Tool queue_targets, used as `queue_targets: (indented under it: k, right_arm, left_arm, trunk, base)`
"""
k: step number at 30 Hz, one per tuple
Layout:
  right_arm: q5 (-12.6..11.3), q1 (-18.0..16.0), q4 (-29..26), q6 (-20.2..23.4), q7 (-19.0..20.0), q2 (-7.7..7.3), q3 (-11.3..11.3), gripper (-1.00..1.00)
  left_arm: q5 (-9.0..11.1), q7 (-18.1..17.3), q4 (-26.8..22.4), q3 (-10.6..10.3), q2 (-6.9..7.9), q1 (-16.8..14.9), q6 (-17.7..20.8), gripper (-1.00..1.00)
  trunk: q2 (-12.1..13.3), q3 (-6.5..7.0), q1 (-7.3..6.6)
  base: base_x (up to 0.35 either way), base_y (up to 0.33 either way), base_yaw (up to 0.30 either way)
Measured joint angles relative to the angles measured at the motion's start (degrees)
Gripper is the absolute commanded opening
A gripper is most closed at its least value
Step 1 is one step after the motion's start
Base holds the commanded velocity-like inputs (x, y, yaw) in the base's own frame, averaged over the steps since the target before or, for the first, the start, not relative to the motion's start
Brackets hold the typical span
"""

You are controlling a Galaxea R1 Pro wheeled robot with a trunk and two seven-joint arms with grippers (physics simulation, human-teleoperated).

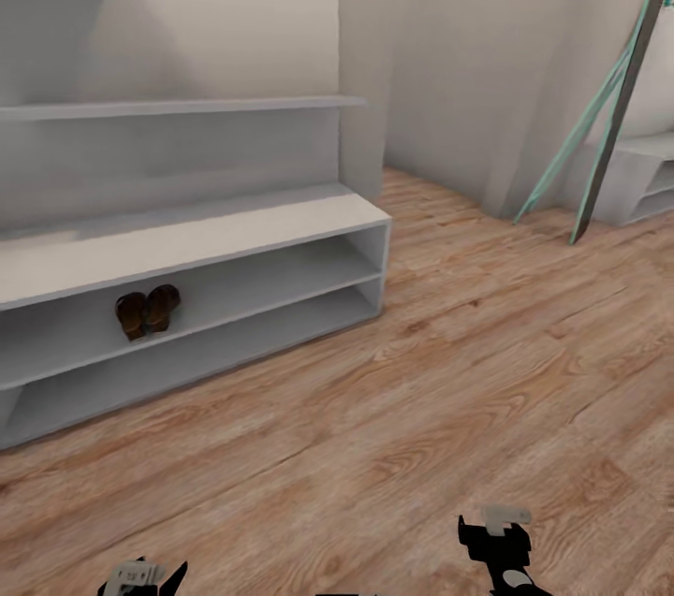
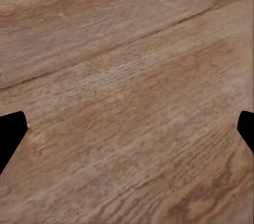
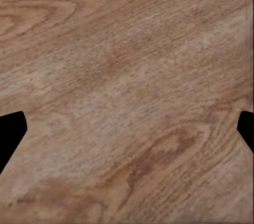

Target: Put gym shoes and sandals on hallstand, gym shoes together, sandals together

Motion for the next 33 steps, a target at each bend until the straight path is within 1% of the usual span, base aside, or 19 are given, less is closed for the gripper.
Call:
queue_targets:
  k: [5, 18, 33]
  right_arm:
    - [0.0, 0.0, 0.0, 0.0, 0.0, 0.25, 0.0, 1.0]
    - [-0.1, 0.0, 0.0, 0.0, 0.0, 0.39, 0.0, 1.0]
    - [0.0, 0.0, 0.1, 0.0, 0.0, 0.36, 0.0, 1.0]
  left_arm:
    - [0.0, 1.2, 0.0, 0.0, -0.09, 0.0, 0.0, 1.0]
    - [-0.1, 1.4, 0.5, 0.0, -0.53, 0.0, 0.0, 1.0]
    - [-0.1, 1.5, 0.6, 0.0, -0.59, 0.0, 0.0, 1.0]
  trunk:
    - [0.1, 1.11, -0.13]
    - [0.3, 3.99, -0.47]
    - [6.3, 6.69, -3.76]
  base:
    - [0.0, 0.0, -0.286]
    - [0.0, 0.0, -0.286]
    - [0.0, 0.0, -0.286]
